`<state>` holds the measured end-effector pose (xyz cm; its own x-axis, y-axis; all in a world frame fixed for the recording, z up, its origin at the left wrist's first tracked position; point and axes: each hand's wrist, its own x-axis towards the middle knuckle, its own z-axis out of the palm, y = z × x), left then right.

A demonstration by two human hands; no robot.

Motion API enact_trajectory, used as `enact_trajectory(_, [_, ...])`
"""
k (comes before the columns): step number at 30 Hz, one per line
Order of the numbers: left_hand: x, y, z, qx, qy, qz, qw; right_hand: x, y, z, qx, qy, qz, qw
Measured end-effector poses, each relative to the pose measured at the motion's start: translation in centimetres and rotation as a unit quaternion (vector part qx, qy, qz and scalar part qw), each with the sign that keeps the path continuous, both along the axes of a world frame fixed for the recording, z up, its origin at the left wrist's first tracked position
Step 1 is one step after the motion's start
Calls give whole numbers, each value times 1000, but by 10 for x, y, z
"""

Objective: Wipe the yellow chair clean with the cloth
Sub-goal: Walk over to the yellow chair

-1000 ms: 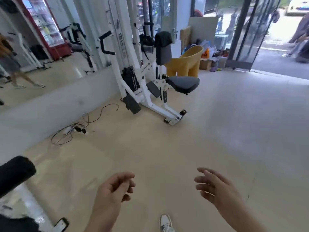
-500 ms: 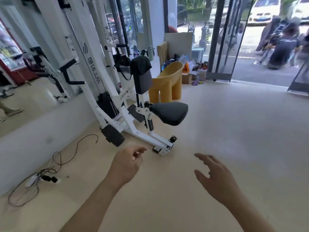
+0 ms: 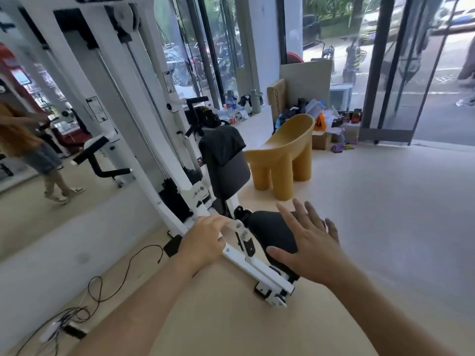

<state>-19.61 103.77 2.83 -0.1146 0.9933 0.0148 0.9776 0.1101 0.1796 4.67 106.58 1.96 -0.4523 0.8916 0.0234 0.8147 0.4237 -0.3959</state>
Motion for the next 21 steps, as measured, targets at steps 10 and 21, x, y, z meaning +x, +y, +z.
enact_trajectory(10, [-74, 255, 15, 61, 72, 78, 992, -79, 249, -5, -87, 148, 104, 980])
enact_trajectory(21, [-115, 406, 4, 217, 116, 143, 958, -146, 445, 6, -206, 227, 169, 937])
